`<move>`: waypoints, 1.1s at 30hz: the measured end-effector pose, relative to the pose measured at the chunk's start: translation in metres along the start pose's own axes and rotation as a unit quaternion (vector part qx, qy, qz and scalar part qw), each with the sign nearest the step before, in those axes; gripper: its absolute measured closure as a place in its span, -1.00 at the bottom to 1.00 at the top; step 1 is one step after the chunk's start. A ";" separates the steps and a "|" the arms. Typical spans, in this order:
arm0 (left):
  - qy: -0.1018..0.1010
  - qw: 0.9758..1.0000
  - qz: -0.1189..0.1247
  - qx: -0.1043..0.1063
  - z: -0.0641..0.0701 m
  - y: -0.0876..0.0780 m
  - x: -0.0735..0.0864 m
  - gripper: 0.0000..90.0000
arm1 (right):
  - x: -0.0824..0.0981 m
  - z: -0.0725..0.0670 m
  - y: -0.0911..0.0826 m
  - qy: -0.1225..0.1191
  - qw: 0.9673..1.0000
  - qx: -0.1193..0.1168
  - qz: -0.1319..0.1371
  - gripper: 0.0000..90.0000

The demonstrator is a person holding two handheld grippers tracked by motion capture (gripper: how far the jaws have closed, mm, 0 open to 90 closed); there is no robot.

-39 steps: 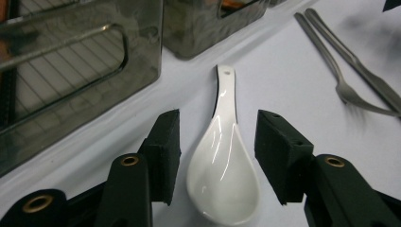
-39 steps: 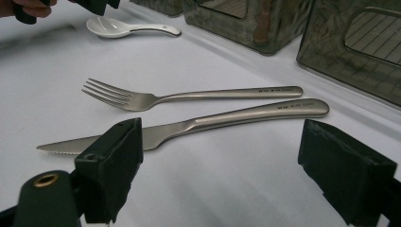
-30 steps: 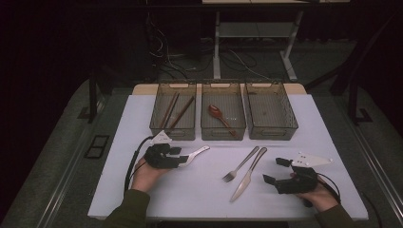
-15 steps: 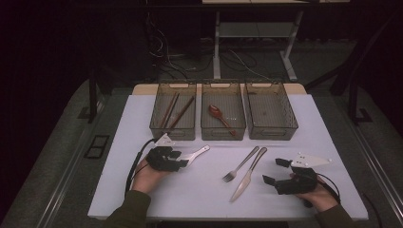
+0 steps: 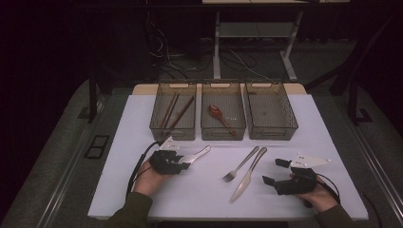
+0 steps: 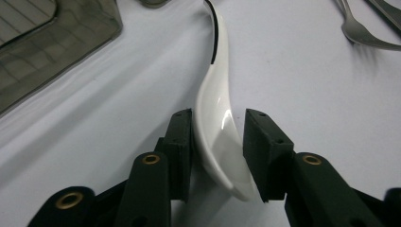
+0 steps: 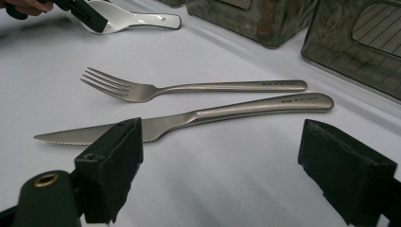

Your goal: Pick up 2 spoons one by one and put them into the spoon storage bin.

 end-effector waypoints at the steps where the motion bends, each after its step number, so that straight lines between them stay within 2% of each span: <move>1: 0.003 1.000 -0.002 -0.002 0.000 0.000 0.000 0.39 | 0.000 0.000 0.000 0.000 1.000 0.000 0.000 -0.68; 7: 0.012 1.000 -0.004 -0.017 0.001 -0.001 -0.003 0.58 | 0.000 0.000 0.000 -0.002 1.000 0.001 -0.002 -0.68; 15: 0.030 0.999 -0.010 -0.030 0.003 -0.002 -0.007 0.73 | 0.000 0.000 0.000 -0.003 1.000 0.000 -0.001 -0.68; 28: 0.036 0.999 -0.006 -0.040 0.002 -0.006 -0.009 0.78 | 0.000 0.000 0.000 -0.003 1.000 0.000 -0.001 -0.68; 33: 0.038 0.998 0.005 -0.041 0.002 -0.009 -0.011 0.78 | 0.000 0.000 0.000 -0.003 1.000 -0.001 -0.001 -0.68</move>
Point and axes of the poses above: each handheld gripper's, and its own axes: y roughly forward along the jaws, x roughly out of its underside, z roughly to its right, the point moved 9 cm from there along y, roughly forward along the jaws, and after that the axes turned 7 degrees about y, right-handed, at the moved point
